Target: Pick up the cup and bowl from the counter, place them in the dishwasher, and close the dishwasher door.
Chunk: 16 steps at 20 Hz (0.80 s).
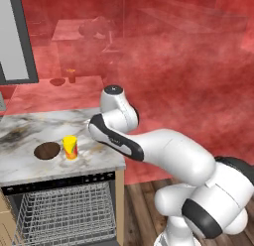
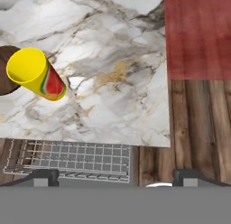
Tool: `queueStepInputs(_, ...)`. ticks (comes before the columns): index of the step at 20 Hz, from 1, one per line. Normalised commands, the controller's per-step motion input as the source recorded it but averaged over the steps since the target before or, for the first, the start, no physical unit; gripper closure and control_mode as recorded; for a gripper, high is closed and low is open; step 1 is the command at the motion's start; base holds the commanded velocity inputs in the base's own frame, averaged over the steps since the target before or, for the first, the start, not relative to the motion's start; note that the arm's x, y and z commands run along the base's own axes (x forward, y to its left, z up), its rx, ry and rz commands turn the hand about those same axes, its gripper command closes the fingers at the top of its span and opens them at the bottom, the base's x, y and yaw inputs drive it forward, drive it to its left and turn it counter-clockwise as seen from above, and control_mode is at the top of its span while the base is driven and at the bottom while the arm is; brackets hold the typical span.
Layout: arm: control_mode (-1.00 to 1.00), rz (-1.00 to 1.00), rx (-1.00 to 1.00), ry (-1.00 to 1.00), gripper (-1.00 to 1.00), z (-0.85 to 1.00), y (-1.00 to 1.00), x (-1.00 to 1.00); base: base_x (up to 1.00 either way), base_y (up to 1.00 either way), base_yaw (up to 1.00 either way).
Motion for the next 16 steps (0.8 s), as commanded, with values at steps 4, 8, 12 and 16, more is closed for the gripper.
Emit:
queueStepInputs(4, -1.0, -0.04, 0.0, 0.0, -1.0, -0.04, 0.21, 0.18, 0.0, 0.0, 0.0)
queueStepInputs(8, -1.0, -0.04, 0.0, 0.0, -1.0, 0.0, 0.16, 0.24, 0.0, 0.0, 0.0)
queueStepInputs(12, -1.0, -0.05, 0.0, 0.0, -1.0, -0.06, 0.19, 0.26, 0.0, 0.0, 0.0)
queueStepInputs(16, -1.0, -0.04, 0.0, 0.0, -1.0, -0.19, 0.25, 0.26, 0.0, 0.0, 0.0)
